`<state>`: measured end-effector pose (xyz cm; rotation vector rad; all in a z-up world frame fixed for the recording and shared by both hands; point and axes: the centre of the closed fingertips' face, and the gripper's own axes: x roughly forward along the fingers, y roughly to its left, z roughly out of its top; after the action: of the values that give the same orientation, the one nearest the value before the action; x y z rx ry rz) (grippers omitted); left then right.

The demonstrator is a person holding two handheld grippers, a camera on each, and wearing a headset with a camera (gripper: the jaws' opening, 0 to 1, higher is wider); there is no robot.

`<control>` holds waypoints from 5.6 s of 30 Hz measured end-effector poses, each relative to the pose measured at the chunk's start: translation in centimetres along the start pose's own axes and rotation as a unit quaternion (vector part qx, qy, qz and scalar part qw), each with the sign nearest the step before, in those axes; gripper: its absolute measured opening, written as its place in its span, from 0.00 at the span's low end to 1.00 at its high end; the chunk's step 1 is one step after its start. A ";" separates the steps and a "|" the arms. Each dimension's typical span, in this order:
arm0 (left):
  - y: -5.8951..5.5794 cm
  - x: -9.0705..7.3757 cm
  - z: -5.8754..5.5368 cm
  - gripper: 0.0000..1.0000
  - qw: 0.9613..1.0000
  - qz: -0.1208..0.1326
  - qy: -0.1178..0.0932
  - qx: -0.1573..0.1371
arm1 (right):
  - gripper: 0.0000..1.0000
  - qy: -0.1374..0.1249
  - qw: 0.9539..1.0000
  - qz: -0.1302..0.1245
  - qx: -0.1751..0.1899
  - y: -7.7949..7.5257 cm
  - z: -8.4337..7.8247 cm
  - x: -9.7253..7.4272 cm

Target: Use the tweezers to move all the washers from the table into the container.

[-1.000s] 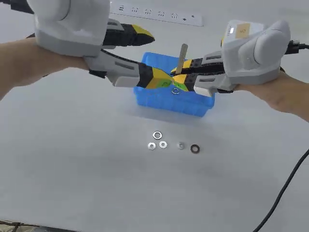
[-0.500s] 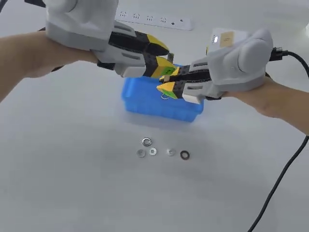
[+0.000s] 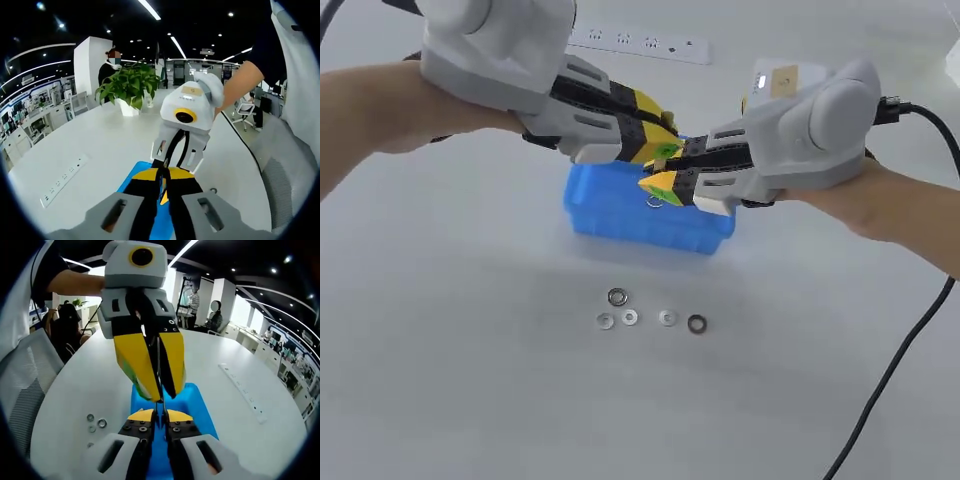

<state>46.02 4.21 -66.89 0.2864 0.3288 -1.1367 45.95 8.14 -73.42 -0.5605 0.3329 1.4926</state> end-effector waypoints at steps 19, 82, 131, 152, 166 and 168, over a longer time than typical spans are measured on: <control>0.0 -0.4 0.3 0.05 0.998 0.004 -0.002 0.062 | 0.14 -0.001 1.000 -0.006 0.005 0.2 0.6 -0.1; -9.5 -5.6 -1.5 0.06 1.000 0.014 0.006 0.004 | 0.67 -0.023 0.979 -0.102 0.172 5.7 -4.0 -10.4; -11.4 -4.0 -5.1 0.06 1.000 0.024 0.008 0.012 | 0.65 0.016 0.982 -0.037 0.185 10.4 -7.4 -9.3; -11.4 -4.2 -5.7 0.06 1.000 0.022 0.009 -0.001 | 0.64 0.022 0.981 -0.029 0.188 10.9 -7.4 -8.8; -10.5 -4.3 -5.7 0.06 0.999 0.033 0.011 -0.014 | 0.64 0.025 0.981 -0.027 0.191 11.1 -7.6 -8.8; -10.5 -4.3 -5.7 0.06 0.999 0.033 0.013 -0.013 | 0.64 0.025 0.981 -0.028 0.191 11.2 -7.7 -8.8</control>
<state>34.12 5.90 -70.99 0.2873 0.3540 -1.0636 35.31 -3.60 -76.65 -0.2968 0.6220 1.3191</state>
